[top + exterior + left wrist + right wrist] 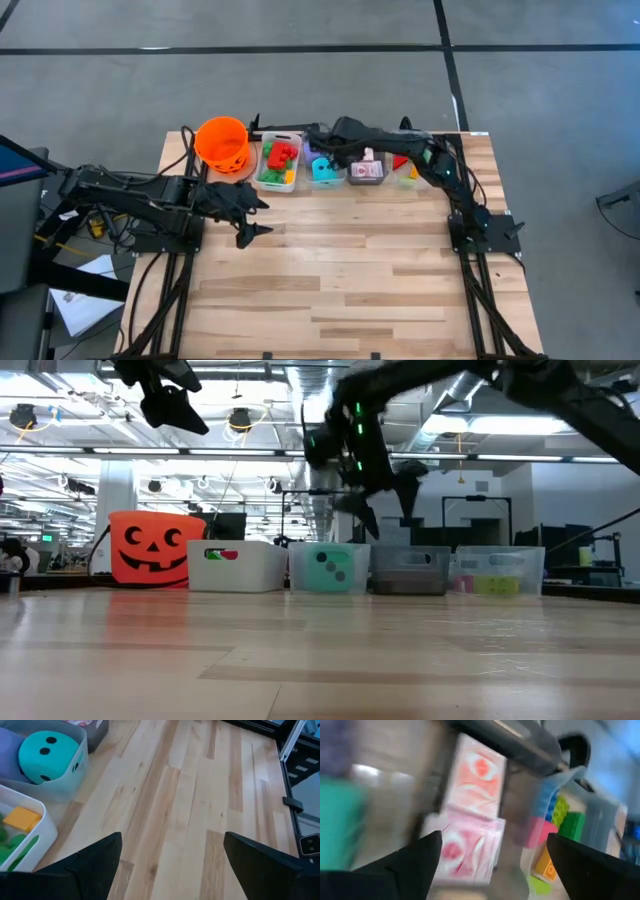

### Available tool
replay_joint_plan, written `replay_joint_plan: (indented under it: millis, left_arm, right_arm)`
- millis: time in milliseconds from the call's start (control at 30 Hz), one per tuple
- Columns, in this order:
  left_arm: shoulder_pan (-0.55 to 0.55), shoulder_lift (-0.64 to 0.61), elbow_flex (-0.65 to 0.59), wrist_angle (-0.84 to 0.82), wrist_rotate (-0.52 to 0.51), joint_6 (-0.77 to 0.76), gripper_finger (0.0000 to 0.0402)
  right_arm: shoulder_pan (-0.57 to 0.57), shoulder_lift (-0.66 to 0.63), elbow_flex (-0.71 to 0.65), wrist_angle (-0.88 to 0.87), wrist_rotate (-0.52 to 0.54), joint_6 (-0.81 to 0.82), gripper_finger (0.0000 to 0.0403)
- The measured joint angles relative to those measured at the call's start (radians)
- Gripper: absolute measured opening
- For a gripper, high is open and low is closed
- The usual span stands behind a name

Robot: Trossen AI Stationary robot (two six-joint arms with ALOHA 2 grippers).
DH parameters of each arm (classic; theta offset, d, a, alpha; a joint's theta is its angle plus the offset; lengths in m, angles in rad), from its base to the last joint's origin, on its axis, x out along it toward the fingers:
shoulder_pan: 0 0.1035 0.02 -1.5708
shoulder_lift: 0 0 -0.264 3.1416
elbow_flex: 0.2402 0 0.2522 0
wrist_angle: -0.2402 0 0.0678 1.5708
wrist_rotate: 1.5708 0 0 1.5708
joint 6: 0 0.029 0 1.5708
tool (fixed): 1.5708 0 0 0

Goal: Pick & Place Toys
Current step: Return to Home Position

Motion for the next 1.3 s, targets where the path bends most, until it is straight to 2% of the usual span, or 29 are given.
replay_joint_plan:
  millis: [200, 333, 400, 500, 633, 700, 833, 933, 1067, 1200, 1300]
  left_arm:
    - [-0.003, -0.019, -0.001, 0.027, 0.001, 0.019, 0.0343]
    - [-0.003, -0.084, -0.001, 0.068, 0.028, -0.001, 0.0343]
    - [-0.003, -0.134, -0.001, 0.078, 0.044, -0.022, 0.0343]
    - [-0.003, -0.225, -0.001, 0.082, 0.052, -0.049, 0.0343]
    - [-0.003, -0.349, -0.001, 0.119, 0.051, -0.075, 0.0343]
    - [-0.004, -0.399, -0.001, 0.160, 0.051, -0.094, 0.0343]
    - [-0.004, -0.465, 0.000, 0.262, 0.030, -0.096, 0.0343]
    - [-0.004, -0.478, 0.000, 0.279, 0.016, -0.068, 0.0343]
    - [-0.004, -0.473, 0.000, 0.264, -0.096, -0.071, 0.0343]
    - [-0.004, -0.445, 0.000, 0.260, -0.103, -0.114, 0.0343]
    - [-0.004, -0.423, 0.000, 0.263, -0.072, -0.079, 0.0343]
  right_arm:
    - [0.200, -0.132, 0.000, 0.131, 0.106, -0.102, 0.0353]
    - [0.399, -0.281, 0.001, 0.302, 0.110, -0.259, 0.0353]
    - [0.499, -0.348, 0.001, 0.339, 0.107, -0.282, 0.0353]
    - [0.632, -0.433, 0.001, 0.295, 0.143, -0.155, 0.0353]
    - [0.809, -0.542, -0.071, 0.126, 0.319, 0.093, 0.0353]
    - [0.896, -0.607, -0.165, 0.058, 0.383, 0.222, 0.0351]
    - [1.058, -0.792, -0.453, 0.104, 0.487, 0.359, 0.0341]
    - [1.158, -0.971, -0.714, 0.310, 0.467, 0.310, 0.0333]
    - [1.227, -1.236, -1.064, 0.841, 0.367, 0.044, 0.0323]
    - [1.205, -1.451, -1.354, 1.389, 0.227, -0.308, 0.0317]
    - [1.125, -1.561, -1.503, 1.631, 0.118, -0.466, 0.0315]
